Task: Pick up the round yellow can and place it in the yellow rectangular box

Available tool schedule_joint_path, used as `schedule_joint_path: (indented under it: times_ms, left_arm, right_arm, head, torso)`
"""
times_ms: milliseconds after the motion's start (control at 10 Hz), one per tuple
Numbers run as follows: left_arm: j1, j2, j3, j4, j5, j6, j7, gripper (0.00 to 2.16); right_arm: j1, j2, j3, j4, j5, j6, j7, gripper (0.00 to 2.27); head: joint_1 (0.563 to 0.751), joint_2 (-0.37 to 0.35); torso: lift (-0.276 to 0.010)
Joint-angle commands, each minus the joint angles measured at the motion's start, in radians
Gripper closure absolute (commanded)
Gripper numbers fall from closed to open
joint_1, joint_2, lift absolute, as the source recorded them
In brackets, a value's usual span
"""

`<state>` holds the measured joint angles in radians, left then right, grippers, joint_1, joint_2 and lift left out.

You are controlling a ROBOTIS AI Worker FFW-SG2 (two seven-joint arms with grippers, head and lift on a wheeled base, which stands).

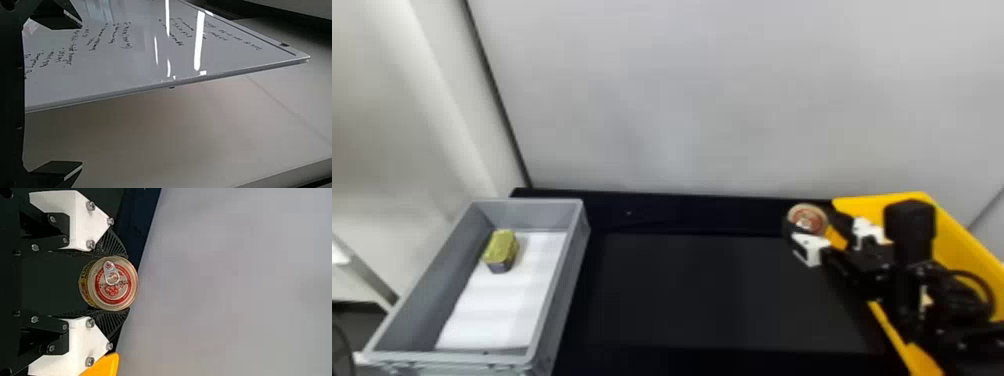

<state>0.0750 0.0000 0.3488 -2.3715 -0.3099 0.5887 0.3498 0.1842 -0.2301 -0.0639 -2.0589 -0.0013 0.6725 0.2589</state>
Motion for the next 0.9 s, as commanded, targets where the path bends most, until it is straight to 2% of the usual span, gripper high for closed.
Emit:
schedule_joint_path:
  times_ms: [0, 400, 800]
  left_arm:
    - [0.000, -0.003, 0.003, 0.000, 0.000, 0.002, 0.000, 0.03]
    - [0.000, -0.003, 0.003, -0.003, 0.000, 0.004, 0.000, 0.03]
    - [0.003, -0.003, 0.009, -0.003, 0.002, 0.007, -0.001, 0.03]
  right_arm:
    - [0.014, 0.005, -0.062, -0.078, 0.030, 0.024, 0.000, 0.65]
    - [0.018, 0.015, -0.203, -0.132, 0.093, 0.014, -0.012, 0.66]
    - [0.023, 0.026, -0.375, -0.153, 0.098, -0.016, -0.075, 0.66]
  head:
    - [0.694, 0.014]
    - [0.694, 0.014]
    - [0.694, 0.014]
  torso:
    - [-0.067]
    - [-0.067]
    - [-0.067]
